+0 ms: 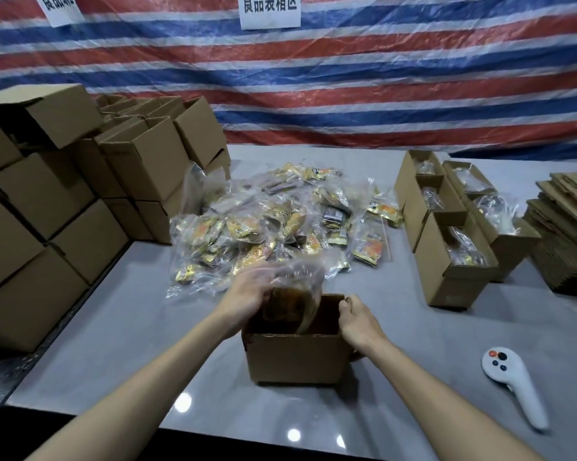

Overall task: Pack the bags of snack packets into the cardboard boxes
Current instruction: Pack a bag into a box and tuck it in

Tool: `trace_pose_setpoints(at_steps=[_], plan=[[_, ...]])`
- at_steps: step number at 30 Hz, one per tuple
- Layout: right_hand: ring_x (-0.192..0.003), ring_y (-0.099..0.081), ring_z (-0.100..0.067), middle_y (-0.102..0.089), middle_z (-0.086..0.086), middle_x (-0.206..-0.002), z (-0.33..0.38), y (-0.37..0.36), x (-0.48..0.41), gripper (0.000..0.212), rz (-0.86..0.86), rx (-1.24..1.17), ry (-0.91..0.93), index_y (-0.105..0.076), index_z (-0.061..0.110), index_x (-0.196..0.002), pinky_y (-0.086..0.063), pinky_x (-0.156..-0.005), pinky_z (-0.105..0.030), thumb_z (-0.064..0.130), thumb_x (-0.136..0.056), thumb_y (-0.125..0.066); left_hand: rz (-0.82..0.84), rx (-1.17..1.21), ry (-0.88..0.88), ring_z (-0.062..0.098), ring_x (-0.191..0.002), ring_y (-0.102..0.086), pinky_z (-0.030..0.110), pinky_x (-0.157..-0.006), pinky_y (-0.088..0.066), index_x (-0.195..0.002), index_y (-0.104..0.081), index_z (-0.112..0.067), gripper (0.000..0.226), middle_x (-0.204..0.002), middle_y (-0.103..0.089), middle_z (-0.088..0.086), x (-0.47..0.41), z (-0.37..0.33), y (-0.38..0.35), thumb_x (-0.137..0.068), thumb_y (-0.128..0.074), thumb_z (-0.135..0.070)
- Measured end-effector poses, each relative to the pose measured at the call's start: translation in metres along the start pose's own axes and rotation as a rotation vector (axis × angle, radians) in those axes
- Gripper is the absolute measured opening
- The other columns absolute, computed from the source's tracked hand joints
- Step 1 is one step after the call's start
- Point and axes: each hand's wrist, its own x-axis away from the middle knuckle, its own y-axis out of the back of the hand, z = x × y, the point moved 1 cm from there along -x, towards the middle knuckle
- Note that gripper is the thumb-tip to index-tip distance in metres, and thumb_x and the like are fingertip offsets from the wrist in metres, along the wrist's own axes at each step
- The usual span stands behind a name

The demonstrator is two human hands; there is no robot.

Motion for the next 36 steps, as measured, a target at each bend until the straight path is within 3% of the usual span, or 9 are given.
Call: trace_pose_setpoints(at_steps=[3, 6, 9, 13, 16, 22, 25, 30, 36], plan=[[-0.110, -0.056, -0.030, -0.059, -0.006, -0.111, 0.001, -0.001, 0.000, 0.022, 0.030, 0.056, 0.010, -0.053, 0.016, -0.111, -0.043, -0.093, -0.034, 0.025, -0.104, -0.034, 0.190, -0.264, -0.038, 0.008, -0.096, -0.063, 0.019, -0.085, -0.049, -0.089, -0.077, -0.038, 0.051, -0.098, -0.068, -0.008, -0.002, 0.003, -0.001, -0.094, -0.052, 0.006], [-0.120, -0.053, -0.031, -0.056, -0.004, -0.122, 0.003, -0.002, 0.003, 0.028, 0.036, 0.019, -0.002, -0.048, 0.017, -0.127, -0.041, -0.096, -0.034, 0.026, -0.104, -0.033, 0.241, -0.407, 0.021, 0.020, -0.099, -0.065, 0.037, -0.092, -0.051, -0.088, -0.070, -0.014, 0.036, -0.095, -0.070, 0.004, -0.008, 0.004, -0.001, -0.083, -0.047, 0.013], [-0.116, -0.052, -0.030, -0.052, 0.000, -0.112, 0.003, -0.004, 0.002, 0.023, 0.013, -0.002, -0.031, -0.046, 0.022, -0.118, -0.040, -0.093, -0.038, 0.031, -0.106, -0.028, 0.283, -0.429, -0.016, 0.019, -0.094, -0.066, 0.034, -0.087, -0.054, -0.093, -0.068, -0.017, 0.024, -0.095, -0.070, 0.003, -0.006, 0.002, 0.003, -0.075, -0.055, -0.006], [-0.108, -0.052, -0.026, -0.056, -0.001, -0.111, 0.004, -0.003, 0.000, 0.022, 0.012, -0.006, -0.023, -0.047, 0.022, -0.109, -0.041, -0.091, -0.038, 0.033, -0.106, -0.029, 0.390, -0.580, -0.119, 0.012, -0.089, -0.065, 0.028, -0.081, -0.053, -0.124, -0.063, -0.030, 0.035, -0.103, -0.069, -0.006, -0.002, 0.013, 0.000, -0.090, -0.066, -0.025], [-0.106, -0.054, -0.025, -0.058, 0.000, -0.109, 0.003, -0.003, -0.002, 0.023, 0.006, -0.008, -0.018, -0.050, 0.022, -0.112, -0.042, -0.090, -0.038, 0.032, -0.105, -0.030, 0.373, -0.733, -0.201, 0.006, -0.102, -0.065, 0.029, -0.089, -0.052, -0.121, -0.068, -0.033, 0.033, -0.112, -0.072, -0.011, -0.008, 0.019, -0.013, -0.094, -0.058, -0.016], [-0.091, -0.052, -0.025, -0.052, -0.001, -0.087, 0.002, -0.005, -0.002, 0.030, -0.016, -0.039, -0.008, -0.039, 0.020, -0.082, -0.040, -0.082, -0.040, 0.033, -0.106, -0.028, 0.546, -1.001, 0.282, 0.017, -0.115, -0.059, 0.037, -0.098, -0.047, -0.110, -0.074, -0.037, 0.037, -0.122, -0.068, -0.012, -0.028, 0.029, -0.039, -0.088, -0.048, -0.022], [-0.089, -0.054, -0.022, -0.055, -0.001, -0.088, 0.001, -0.004, -0.001, 0.030, -0.014, -0.051, -0.010, -0.042, 0.019, -0.083, -0.041, -0.080, -0.039, 0.036, -0.105, -0.030, 0.616, -1.052, 0.326, 0.024, -0.110, -0.062, 0.038, -0.095, -0.050, -0.115, -0.071, -0.023, 0.032, -0.119, -0.067, 0.000, -0.035, 0.028, -0.036, -0.093, -0.052, -0.035], [-0.095, -0.058, -0.022, -0.061, 0.003, -0.094, -0.002, -0.005, 0.000, 0.022, -0.012, -0.035, -0.040, -0.045, 0.026, -0.087, -0.045, -0.081, -0.037, 0.042, -0.101, -0.041, 0.218, -0.640, 0.071, 0.014, -0.065, -0.063, 0.036, -0.068, -0.055, -0.085, -0.072, -0.012, 0.027, -0.078, -0.072, 0.007, -0.047, 0.013, -0.006, -0.097, -0.056, -0.029], [-0.098, -0.059, -0.025, -0.062, 0.002, -0.099, 0.000, -0.005, 0.003, 0.009, -0.018, -0.021, -0.082, -0.047, 0.027, -0.093, -0.048, -0.084, -0.038, 0.033, -0.099, -0.044, -0.259, -0.658, -0.050, 0.009, -0.079, -0.061, 0.024, -0.066, -0.048, -0.094, -0.065, -0.023, 0.009, -0.089, -0.065, -0.009, -0.098, 0.026, 0.031, -0.094, -0.059, -0.016]])
